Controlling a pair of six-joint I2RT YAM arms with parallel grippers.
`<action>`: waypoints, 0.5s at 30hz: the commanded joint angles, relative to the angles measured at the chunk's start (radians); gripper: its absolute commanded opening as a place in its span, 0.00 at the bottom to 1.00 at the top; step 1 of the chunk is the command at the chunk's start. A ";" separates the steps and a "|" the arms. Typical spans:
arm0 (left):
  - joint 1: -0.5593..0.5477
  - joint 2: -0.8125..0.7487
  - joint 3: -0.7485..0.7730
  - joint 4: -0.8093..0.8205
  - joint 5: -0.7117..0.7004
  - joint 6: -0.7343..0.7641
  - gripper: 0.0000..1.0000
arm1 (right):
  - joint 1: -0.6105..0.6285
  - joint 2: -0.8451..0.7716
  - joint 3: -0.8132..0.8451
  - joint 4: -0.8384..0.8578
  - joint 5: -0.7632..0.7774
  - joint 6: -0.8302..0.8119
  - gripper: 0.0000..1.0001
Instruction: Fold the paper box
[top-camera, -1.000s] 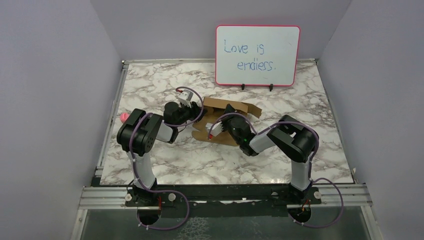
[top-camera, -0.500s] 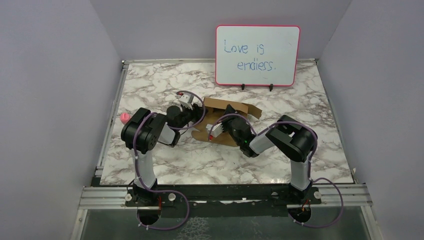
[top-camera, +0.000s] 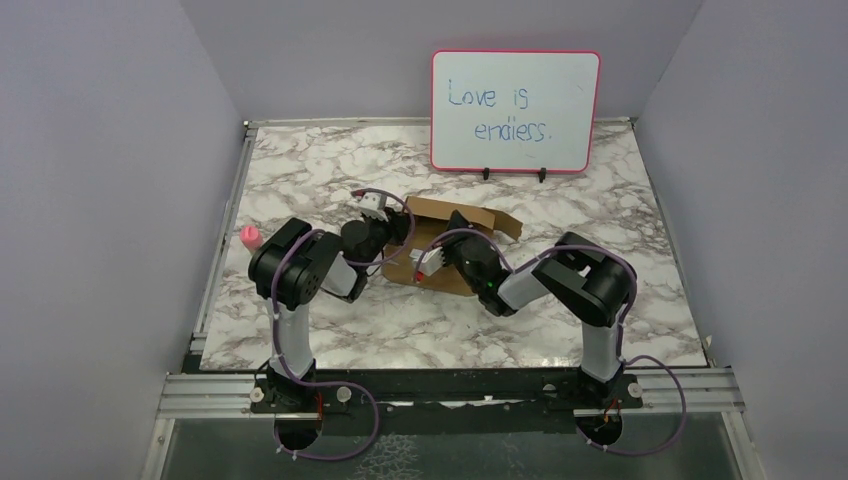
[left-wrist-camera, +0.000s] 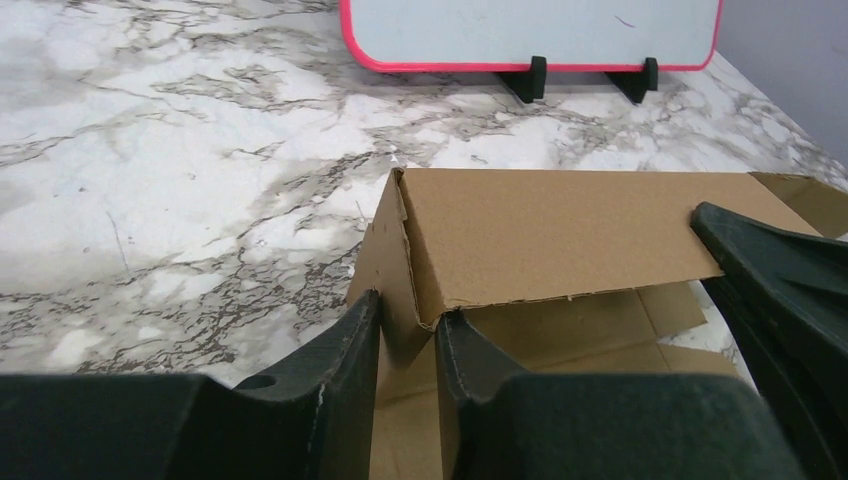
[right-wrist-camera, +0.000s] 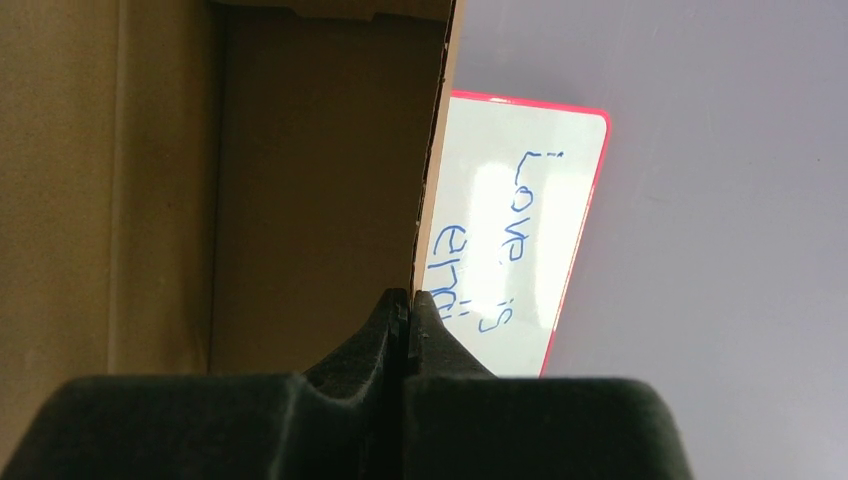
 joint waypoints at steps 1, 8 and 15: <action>-0.044 0.014 -0.031 0.129 -0.194 -0.047 0.24 | 0.031 -0.025 -0.008 -0.089 -0.009 0.034 0.01; -0.112 0.037 -0.073 0.225 -0.390 -0.086 0.23 | 0.060 -0.060 -0.018 -0.165 0.001 0.089 0.01; -0.185 0.020 -0.102 0.224 -0.625 -0.099 0.17 | 0.086 -0.098 -0.025 -0.255 0.012 0.153 0.01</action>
